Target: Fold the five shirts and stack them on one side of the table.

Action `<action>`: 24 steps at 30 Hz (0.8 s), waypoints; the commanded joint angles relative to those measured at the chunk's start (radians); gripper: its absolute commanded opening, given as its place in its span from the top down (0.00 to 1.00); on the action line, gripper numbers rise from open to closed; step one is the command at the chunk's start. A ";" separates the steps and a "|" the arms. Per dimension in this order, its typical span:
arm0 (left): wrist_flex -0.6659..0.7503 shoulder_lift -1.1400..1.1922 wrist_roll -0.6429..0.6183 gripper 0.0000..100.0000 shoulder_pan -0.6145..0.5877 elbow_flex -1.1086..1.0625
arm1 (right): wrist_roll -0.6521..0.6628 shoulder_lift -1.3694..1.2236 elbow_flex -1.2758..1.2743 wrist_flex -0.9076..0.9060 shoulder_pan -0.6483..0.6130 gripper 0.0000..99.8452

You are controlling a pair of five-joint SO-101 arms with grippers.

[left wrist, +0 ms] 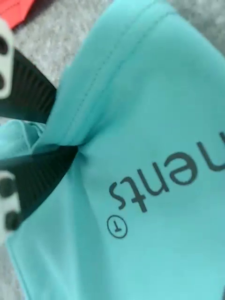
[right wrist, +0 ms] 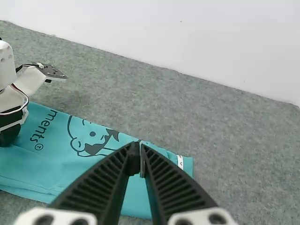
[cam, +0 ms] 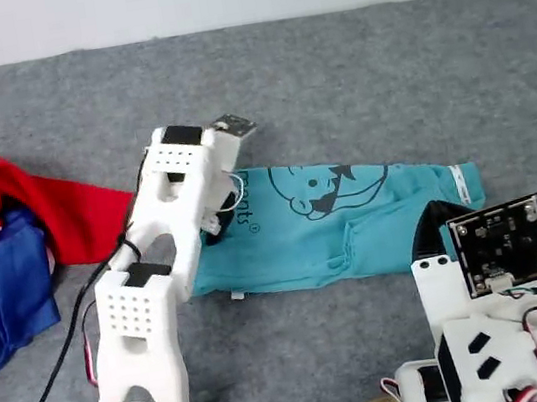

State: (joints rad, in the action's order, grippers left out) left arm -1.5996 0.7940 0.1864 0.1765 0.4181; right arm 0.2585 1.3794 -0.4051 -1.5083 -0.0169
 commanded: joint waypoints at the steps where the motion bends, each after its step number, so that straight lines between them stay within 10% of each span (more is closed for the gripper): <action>1: 0.009 -0.012 0.000 0.99 0.006 0.005 | -0.005 0.005 0.006 0.005 0.004 0.99; 14: -0.035 -0.287 0.006 0.99 -0.129 0.007 | -0.005 0.005 0.008 0.005 0.004 0.99; 24: -0.110 -0.433 0.000 0.99 0.025 0.008 | -0.005 0.005 0.008 0.007 0.004 0.99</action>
State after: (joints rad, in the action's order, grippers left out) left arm -1.6978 0.4657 0.1895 0.1488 0.4166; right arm 0.2585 1.3794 -0.4051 -1.5083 -0.0169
